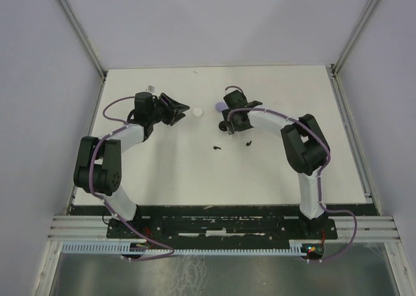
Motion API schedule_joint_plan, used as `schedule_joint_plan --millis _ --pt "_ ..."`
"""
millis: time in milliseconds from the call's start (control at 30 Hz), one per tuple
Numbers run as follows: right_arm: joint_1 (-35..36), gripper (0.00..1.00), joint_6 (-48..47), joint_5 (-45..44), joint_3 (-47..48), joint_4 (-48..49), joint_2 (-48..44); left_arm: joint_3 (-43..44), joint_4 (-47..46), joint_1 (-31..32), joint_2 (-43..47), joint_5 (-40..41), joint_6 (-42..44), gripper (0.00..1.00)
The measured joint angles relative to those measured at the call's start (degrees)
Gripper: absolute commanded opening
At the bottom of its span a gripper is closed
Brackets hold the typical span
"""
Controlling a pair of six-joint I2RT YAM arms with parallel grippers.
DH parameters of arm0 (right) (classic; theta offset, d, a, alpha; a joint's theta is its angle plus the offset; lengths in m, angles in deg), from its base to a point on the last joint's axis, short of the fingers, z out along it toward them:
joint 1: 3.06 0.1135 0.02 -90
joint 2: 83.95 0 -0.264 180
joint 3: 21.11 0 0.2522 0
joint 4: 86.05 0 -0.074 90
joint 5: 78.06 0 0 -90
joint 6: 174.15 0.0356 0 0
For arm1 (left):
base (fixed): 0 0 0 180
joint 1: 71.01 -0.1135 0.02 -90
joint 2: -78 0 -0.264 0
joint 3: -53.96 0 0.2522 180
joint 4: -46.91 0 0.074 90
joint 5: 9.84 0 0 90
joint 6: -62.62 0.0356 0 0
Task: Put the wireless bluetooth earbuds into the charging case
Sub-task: Adjust the charging case at the center of the board, then pick up the charging case at the center of the board.
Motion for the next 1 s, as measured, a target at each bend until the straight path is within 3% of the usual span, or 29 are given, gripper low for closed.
schedule_joint_plan --millis 167,533,1000 --pt "-0.4 0.83 -0.3 0.5 -1.0 0.2 -1.4 -0.3 0.0 0.0 0.4 0.0 0.0 0.54" --pt "-0.2 0.84 -1.1 10.3 -0.9 1.8 -2.4 -0.3 -0.4 0.0 0.8 0.0 0.0 0.54" --pt "0.5 0.82 -2.0 14.4 9.4 1.3 5.1 -0.3 -0.5 0.0 0.8 -1.1 0.0 0.54"
